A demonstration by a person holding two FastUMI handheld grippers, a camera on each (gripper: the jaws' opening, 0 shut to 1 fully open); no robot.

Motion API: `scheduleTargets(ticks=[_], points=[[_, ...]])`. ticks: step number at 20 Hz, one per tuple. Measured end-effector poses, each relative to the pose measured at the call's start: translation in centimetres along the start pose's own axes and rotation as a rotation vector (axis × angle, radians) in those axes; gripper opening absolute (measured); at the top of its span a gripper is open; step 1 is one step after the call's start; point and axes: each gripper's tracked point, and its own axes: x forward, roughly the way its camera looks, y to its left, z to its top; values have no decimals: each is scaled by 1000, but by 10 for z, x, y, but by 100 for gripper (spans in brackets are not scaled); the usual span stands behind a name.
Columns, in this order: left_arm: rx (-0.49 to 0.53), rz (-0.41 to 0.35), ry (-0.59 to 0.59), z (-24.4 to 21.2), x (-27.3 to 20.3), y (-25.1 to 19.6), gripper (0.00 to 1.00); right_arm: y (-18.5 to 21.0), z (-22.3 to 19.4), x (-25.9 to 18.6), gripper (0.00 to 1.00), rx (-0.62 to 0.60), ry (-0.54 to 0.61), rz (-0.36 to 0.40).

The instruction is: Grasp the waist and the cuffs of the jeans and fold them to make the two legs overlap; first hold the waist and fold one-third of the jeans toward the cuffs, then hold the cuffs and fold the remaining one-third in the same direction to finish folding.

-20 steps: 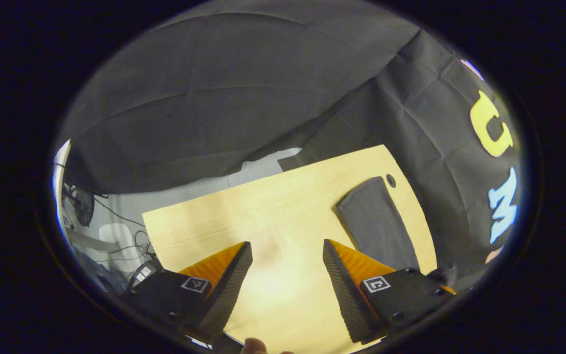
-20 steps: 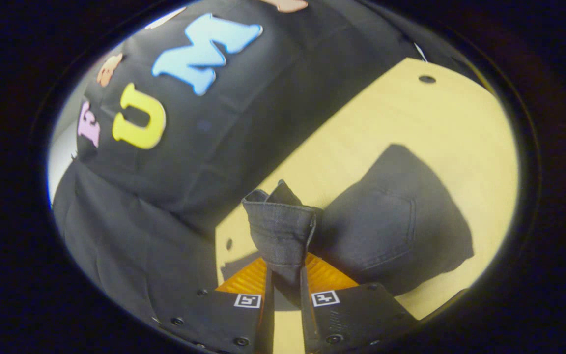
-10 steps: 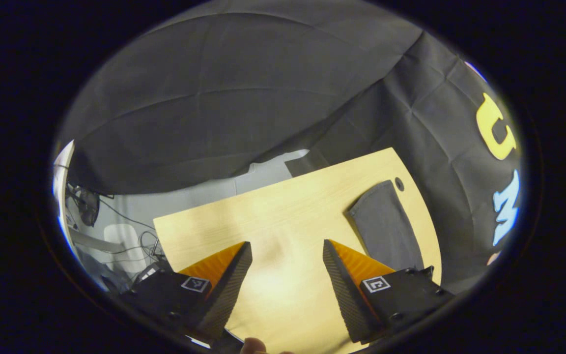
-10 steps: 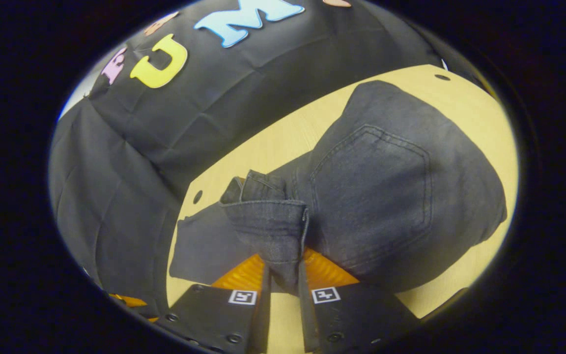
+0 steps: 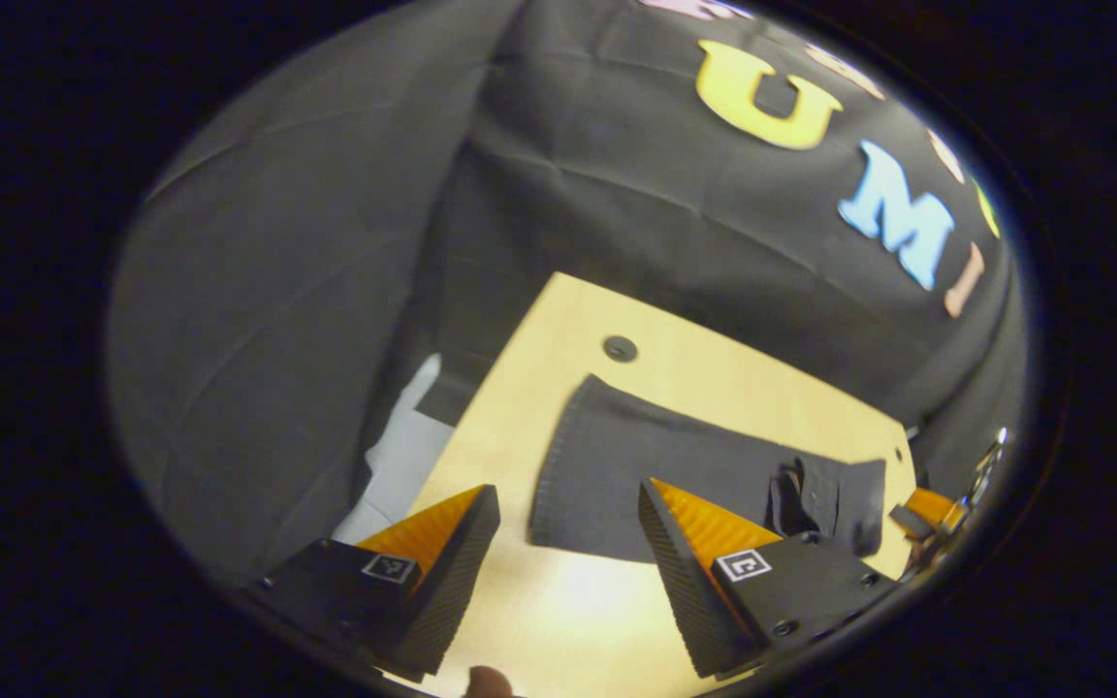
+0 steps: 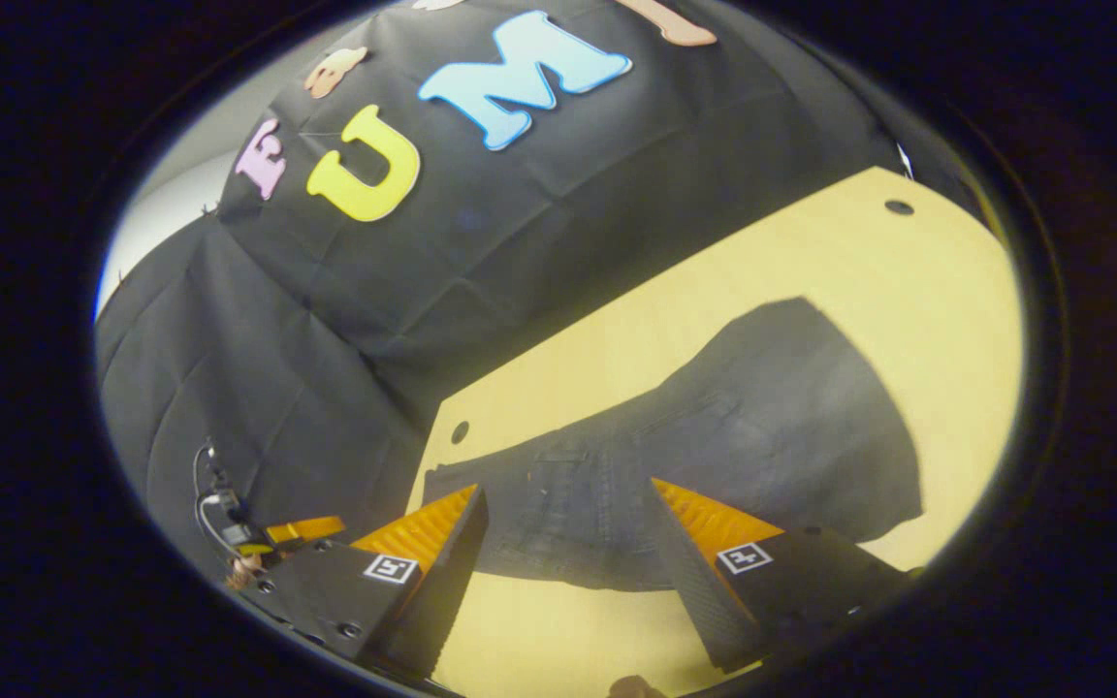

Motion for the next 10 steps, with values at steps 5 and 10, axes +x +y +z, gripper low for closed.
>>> scheduleTargets(ticks=[5, 10], points=[[120, 28, 267, -32, 57, -19, 97, -68, -1, -61, 96, 25, -19, -178], [144, 147, 365, -56, 52, -13, 100, -101, -24, -84, 96, 64, 26, -274]])
